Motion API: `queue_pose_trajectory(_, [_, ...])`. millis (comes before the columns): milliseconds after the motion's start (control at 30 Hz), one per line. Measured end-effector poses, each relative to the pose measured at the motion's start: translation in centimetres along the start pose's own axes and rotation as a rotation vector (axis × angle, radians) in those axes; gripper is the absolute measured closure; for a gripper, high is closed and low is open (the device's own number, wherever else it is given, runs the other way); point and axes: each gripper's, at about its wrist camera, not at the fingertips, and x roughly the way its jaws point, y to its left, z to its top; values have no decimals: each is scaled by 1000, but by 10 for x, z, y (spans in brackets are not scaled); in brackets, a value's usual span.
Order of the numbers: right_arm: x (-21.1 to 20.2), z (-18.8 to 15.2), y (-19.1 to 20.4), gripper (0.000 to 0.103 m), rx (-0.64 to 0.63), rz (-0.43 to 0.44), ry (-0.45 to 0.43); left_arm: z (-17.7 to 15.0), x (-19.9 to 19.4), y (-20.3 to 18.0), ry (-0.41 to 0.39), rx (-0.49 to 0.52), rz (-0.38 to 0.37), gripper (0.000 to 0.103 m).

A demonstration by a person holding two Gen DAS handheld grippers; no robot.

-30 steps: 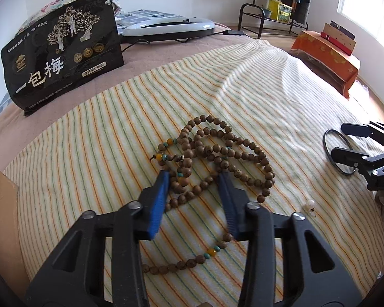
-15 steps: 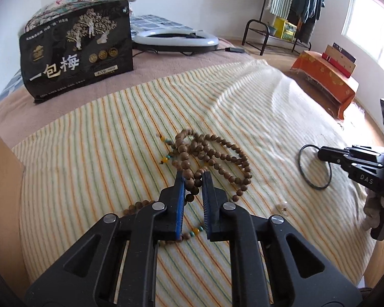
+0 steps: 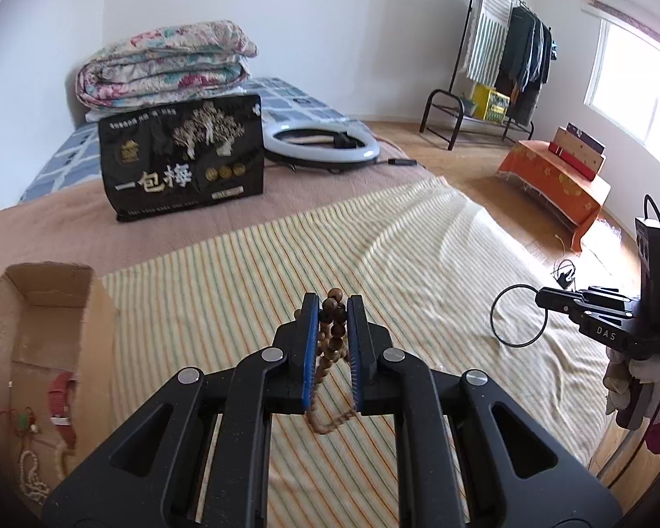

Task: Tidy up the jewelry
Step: 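Lift the mala and bangle off the bed toward the box with both tools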

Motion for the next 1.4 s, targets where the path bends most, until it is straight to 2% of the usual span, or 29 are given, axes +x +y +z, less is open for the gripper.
queue_pose_trajectory(500, [-79, 33, 50, 102, -75, 22, -119, 28, -124, 13, -159, -12, 24, 92])
queue_pose_trajectory(800, [-107, 46, 92, 102, -123, 56, -150, 38, -190, 33, -227, -20, 51, 92])
queue_pose_trajectory(1167, [-116, 74, 163, 102, -159, 176, -170, 33, -242, 93, -256, -51, 149, 92])
queue_pose_trajectory(1400, [-97, 96, 217, 102, -204, 249, -156, 25, -245, 144, -240, -96, 211, 92])
